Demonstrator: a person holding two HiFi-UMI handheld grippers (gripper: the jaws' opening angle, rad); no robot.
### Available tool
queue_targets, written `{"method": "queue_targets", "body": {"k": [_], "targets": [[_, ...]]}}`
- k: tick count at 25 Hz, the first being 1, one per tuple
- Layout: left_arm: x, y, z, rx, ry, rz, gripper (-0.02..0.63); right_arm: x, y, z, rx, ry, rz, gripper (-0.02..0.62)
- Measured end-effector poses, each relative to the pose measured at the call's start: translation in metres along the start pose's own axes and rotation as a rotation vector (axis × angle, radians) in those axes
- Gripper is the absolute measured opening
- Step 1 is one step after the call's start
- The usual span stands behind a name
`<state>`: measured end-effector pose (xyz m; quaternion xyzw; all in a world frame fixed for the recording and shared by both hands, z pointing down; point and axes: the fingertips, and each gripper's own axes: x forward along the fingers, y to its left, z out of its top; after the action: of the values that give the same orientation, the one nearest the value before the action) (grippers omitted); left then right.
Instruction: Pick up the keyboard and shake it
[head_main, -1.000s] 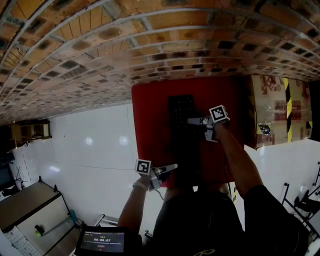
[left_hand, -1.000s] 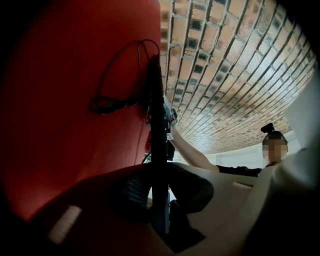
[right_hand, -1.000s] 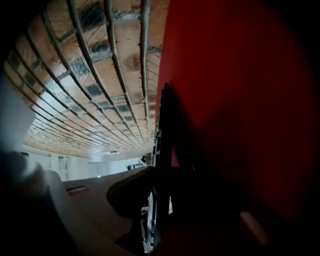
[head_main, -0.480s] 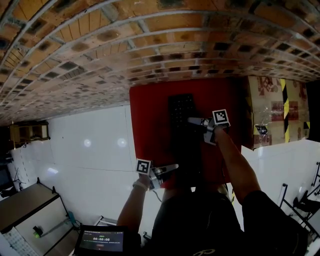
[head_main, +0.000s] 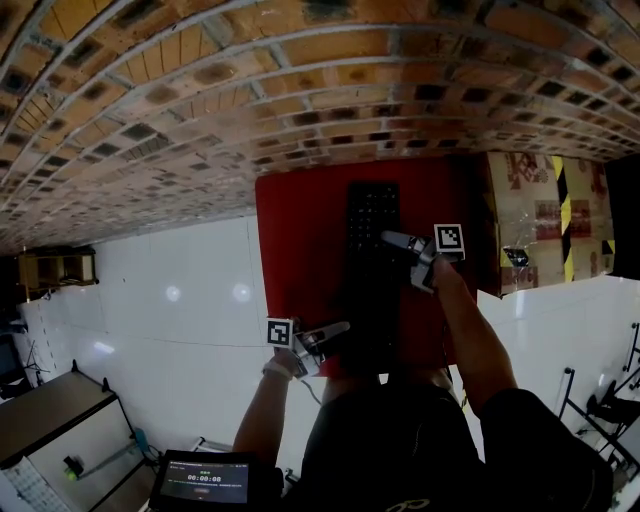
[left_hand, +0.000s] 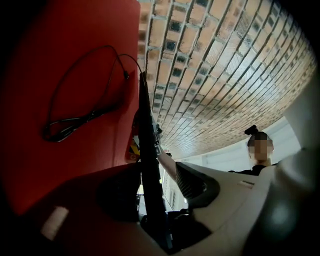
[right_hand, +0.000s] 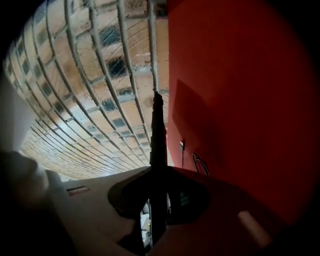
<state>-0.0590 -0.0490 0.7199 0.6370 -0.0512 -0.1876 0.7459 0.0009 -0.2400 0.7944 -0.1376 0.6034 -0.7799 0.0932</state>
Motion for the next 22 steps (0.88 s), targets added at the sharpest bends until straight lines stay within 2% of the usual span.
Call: {"method": "queue_targets", "body": {"k": [2, 7, 11, 16, 22], "targets": [[0.002, -0.001, -0.005, 0.007, 0.025, 0.005, 0.239, -0.005, 0.003, -0.002, -0.011, -0.003, 0.006, 0.057], [0.006, 0.0, -0.013, 0.037, 0.037, 0.021, 0.23, -0.013, 0.017, -0.011, -0.022, 0.002, 0.059, 0.06], [0.01, -0.005, -0.022, 0.058, 0.045, 0.005, 0.208, -0.019, 0.032, -0.016, -0.031, -0.01, 0.086, 0.061], [0.02, -0.007, -0.051, 0.101, 0.148, 0.023, 0.196, -0.025, 0.061, -0.023, -0.111, 0.001, 0.109, 0.061], [0.034, -0.015, -0.062, 0.175, 0.172, 0.031, 0.165, -0.03, 0.108, -0.039, -0.238, 0.032, 0.134, 0.063]]}}
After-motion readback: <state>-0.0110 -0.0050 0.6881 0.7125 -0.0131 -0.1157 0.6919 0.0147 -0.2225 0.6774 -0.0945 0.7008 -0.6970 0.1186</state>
